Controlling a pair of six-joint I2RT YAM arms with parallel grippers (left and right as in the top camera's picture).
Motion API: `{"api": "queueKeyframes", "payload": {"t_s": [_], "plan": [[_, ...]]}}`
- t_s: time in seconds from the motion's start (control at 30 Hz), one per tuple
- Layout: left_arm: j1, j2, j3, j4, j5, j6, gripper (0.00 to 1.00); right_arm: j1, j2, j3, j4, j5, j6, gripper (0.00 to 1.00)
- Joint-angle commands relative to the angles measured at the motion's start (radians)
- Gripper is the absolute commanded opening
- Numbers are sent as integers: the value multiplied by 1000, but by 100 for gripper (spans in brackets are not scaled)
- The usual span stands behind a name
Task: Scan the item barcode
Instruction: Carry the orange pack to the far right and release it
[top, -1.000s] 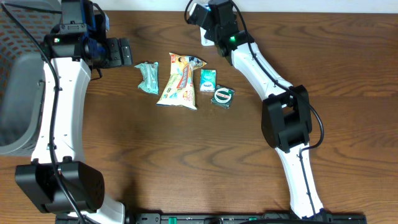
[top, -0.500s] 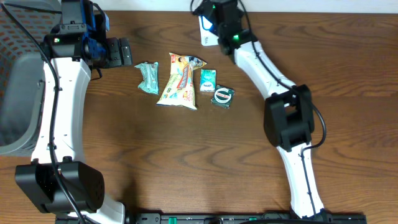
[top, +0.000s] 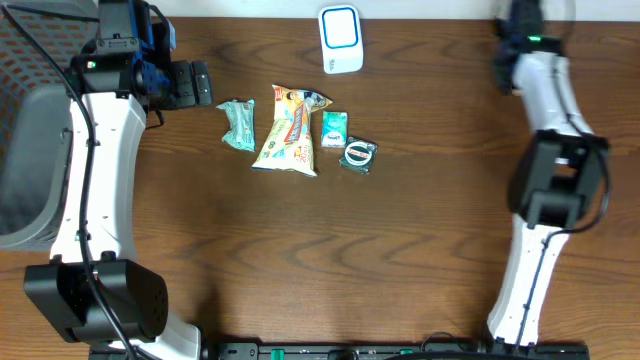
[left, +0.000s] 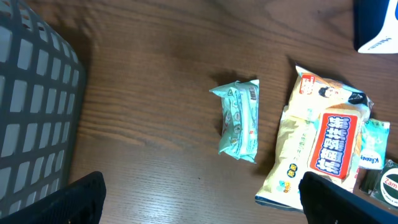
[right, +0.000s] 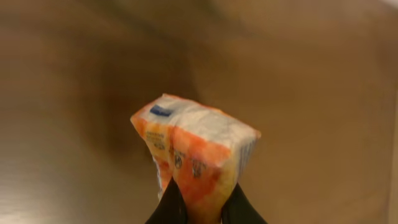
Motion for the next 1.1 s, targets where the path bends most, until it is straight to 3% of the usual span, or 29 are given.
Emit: {"api": "queueKeyframes", "payload": {"t_s": [0.0,0.07,0.13,0.17,0.23,0.27,0.63,0.9,1.07], "plan": [[-2,-2,-4,-6,-2,13,98,-55,-48,11,-42,-3,53,13],[-2,-2,-4,-6,-2,13,98,-89,-48,11,-70,-24,53,32],[-2,-2,-4,-6,-2,13,98,-114,-48,10,-91,-41,53,34],[-2,-2,-4,-6,-2,13,98,-122,-48,10,-97,-47,55,41],[-2,-2,-4,-6,-2,13,98,-133,-48,10,-106,-48,72,68],[-2,-2,-4,-6,-2,13,98,-135,-48,10,-111,-48,76,71],[-2,-2,-4,-6,-2,13,98,-17,-159,11,-156,-125,76,80],[-2,-2,-4,-6,-2,13,98,165,-242,11,-345,-660,76,92],[-2,-2,-4,-6,-2,13,98,278,-213,-10,-334,-848,77,90]]}}
